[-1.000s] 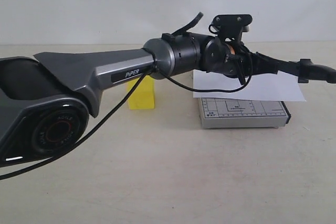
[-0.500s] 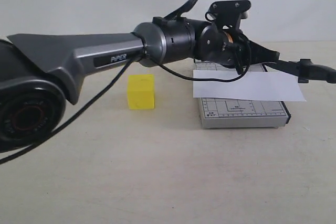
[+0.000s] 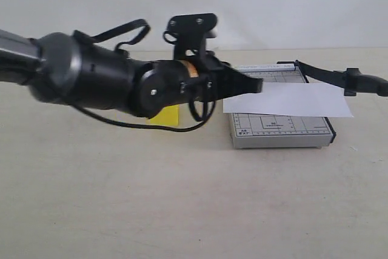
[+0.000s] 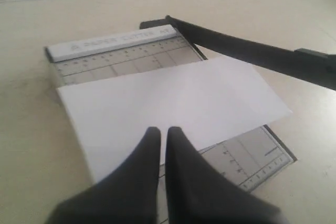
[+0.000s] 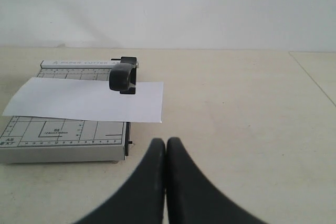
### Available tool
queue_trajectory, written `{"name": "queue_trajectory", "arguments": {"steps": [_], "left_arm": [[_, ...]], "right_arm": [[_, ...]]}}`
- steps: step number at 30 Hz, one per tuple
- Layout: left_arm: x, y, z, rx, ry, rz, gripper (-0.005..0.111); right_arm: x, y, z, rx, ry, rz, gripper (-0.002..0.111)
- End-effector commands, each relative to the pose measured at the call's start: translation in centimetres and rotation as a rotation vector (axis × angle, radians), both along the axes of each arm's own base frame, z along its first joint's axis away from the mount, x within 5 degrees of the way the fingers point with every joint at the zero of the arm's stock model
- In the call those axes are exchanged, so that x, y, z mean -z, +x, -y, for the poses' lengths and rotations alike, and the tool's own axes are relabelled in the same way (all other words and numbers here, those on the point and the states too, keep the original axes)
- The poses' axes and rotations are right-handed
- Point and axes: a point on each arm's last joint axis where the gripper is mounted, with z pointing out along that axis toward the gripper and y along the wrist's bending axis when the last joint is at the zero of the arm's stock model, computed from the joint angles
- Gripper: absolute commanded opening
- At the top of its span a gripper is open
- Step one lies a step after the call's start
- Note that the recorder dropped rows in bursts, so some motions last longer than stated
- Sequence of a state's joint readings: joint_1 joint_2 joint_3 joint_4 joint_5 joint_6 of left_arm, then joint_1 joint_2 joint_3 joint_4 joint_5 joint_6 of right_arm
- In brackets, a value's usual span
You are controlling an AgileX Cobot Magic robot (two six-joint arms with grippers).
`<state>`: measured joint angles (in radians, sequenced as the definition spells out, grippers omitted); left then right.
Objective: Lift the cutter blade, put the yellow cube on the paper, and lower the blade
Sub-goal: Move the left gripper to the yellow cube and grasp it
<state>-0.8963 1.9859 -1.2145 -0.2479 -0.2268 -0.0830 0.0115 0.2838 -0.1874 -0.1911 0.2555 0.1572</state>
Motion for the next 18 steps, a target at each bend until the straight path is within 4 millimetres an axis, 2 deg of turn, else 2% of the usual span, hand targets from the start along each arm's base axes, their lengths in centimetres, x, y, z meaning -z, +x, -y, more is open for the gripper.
{"name": "queue_trajectory", "arguments": {"steps": [1,2,3,4,5,6,7,8,9,12,14,16,18], "left_arm": [[-1.1,-0.3,-7.0,-0.280,0.010,0.069,0.004],[-0.9,-0.2,-9.8,-0.465,0.121,0.116,0.004],[-0.8,-0.3,-11.0,-0.534,0.197,0.144,0.004],[-0.8,-0.3,-12.8,-0.608,0.419,0.226,0.004],[-0.8,-0.3,-13.2,-0.589,0.528,0.270,0.004],[-0.4,-0.4,-13.1,-0.477,0.670,0.312,0.004],[-0.3,-0.5,-12.9,-0.430,0.691,0.317,0.004],[0.1,-0.7,-12.3,-0.352,0.659,0.280,0.004],[0.3,-0.9,-12.0,-0.352,0.597,0.230,0.004],[0.6,-1.0,-12.1,-0.540,0.348,0.061,0.004],[0.5,-0.7,-12.2,-0.583,0.271,0.039,0.005],[0.3,-0.5,-12.0,-0.550,0.227,0.051,0.014],[0.1,-0.5,-11.4,-0.490,0.197,0.064,0.030]], "right_arm": [[0.1,0.0,0.0,-0.001,0.003,0.009,0.000],[0.1,0.0,0.0,-0.001,0.003,0.009,0.000],[0.1,0.0,0.0,-0.001,0.003,0.009,0.000],[0.1,0.0,0.0,-0.001,0.003,0.009,0.000],[0.1,0.0,0.0,-0.001,0.003,0.009,0.000],[0.1,0.0,0.0,-0.001,0.003,0.009,0.000],[0.1,0.0,0.0,-0.001,0.003,0.009,0.000],[0.0,0.0,0.0,-0.002,0.002,0.013,0.000],[0.0,0.0,0.0,-0.003,0.002,0.015,0.000],[0.0,0.0,0.0,-0.003,0.002,0.017,0.000],[0.0,0.0,0.0,-0.003,0.002,0.017,0.000],[0.0,0.0,0.0,-0.003,0.002,0.017,0.000],[0.0,0.0,0.0,-0.003,0.002,0.017,0.000]]}}
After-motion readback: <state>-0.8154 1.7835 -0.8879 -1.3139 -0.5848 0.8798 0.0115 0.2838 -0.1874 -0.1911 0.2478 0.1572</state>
